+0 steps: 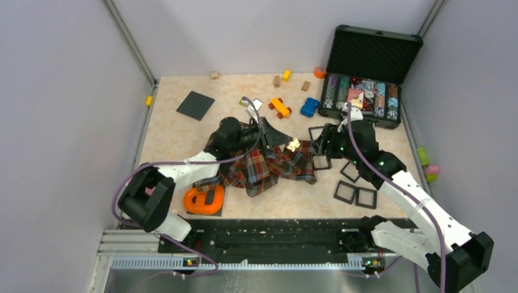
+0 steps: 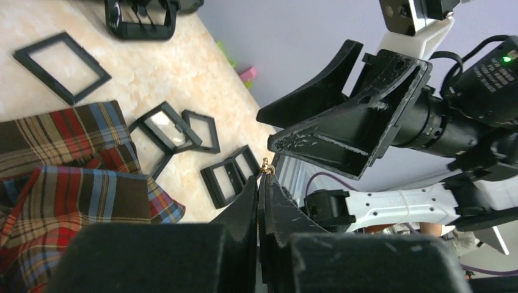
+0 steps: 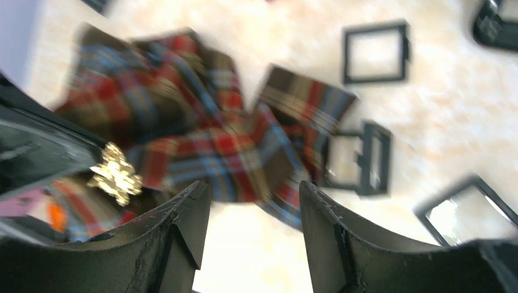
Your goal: Remove the brooch from the garment
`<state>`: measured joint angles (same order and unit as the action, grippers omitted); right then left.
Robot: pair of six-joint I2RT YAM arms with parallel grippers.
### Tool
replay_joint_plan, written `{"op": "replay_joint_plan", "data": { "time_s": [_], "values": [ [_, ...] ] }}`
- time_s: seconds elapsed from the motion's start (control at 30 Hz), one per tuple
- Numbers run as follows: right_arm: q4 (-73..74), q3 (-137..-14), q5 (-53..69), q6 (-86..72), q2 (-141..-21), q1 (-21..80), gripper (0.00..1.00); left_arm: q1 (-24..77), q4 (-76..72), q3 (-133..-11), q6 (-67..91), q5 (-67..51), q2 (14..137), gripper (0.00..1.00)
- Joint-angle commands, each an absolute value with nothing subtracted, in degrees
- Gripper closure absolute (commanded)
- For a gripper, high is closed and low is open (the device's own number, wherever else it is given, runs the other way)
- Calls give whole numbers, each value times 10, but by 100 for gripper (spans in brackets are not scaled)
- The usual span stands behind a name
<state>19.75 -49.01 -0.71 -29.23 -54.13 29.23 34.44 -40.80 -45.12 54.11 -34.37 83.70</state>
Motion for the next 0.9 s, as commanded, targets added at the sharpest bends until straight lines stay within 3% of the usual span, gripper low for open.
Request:
{"op": "replay_joint_plan", "data": {
  "time_s": [0.0,0.1,0.23,0.47,0.63,0.87],
  "values": [
    [375,-492,-40,-240,-528,287,43,363,-403,-476,502,-332,867,100],
    [332,-455,34,-275,-522,332,39,344,-347,-476,461,-325,831,100],
    [211,-420,-11,-316,-558,468,28,307,-173,-500,360,-272,717,100],
    [-9,-425,-41,-370,-760,506,36,128,-9,-520,336,-244,535,100],
    [-34,-613,-74,-362,-992,506,35,122,66,-530,314,-192,460,100],
    [-33,-968,22,-341,-1257,509,36,121,128,-529,284,-154,423,100]
  ]
}}
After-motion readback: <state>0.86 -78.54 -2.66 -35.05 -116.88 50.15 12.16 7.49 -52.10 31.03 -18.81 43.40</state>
